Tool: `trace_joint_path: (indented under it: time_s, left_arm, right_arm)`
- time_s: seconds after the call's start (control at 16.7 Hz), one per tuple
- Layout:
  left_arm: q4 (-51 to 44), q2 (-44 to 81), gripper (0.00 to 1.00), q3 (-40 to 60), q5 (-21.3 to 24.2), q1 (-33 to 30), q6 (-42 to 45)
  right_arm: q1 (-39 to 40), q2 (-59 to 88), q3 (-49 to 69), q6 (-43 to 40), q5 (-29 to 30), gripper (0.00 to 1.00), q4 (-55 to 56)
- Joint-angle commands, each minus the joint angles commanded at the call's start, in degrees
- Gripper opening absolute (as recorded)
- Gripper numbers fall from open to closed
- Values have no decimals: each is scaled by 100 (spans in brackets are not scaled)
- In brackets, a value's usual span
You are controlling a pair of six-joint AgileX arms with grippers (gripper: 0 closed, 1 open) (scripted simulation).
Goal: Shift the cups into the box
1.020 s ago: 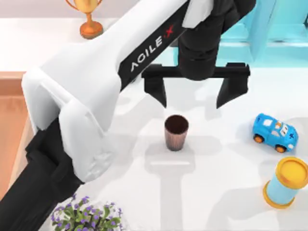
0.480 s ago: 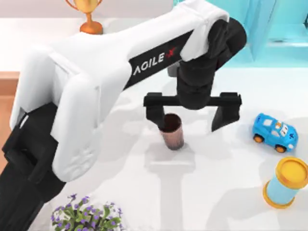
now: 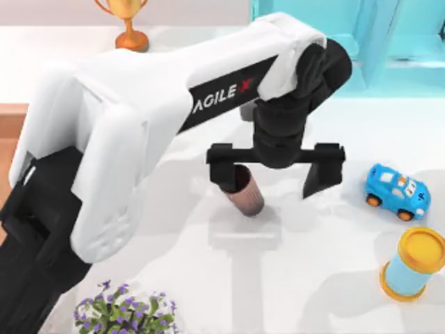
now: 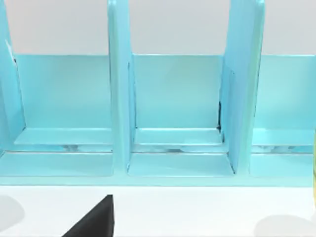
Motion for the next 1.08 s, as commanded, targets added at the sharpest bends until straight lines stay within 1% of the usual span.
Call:
trace_joint_path:
  time_s: [0.78, 0.84, 1.08]
  left_arm:
    - [0, 0, 2, 0, 0, 0, 0]
    - [0, 0, 0, 0, 0, 0, 0]
    - [0, 0, 0, 0, 0, 0, 0]
  right_arm:
    - [0, 0, 0, 0, 0, 100, 0]
    - [0, 0, 0, 0, 0, 100, 0]
    - [0, 0, 0, 0, 0, 100, 0]
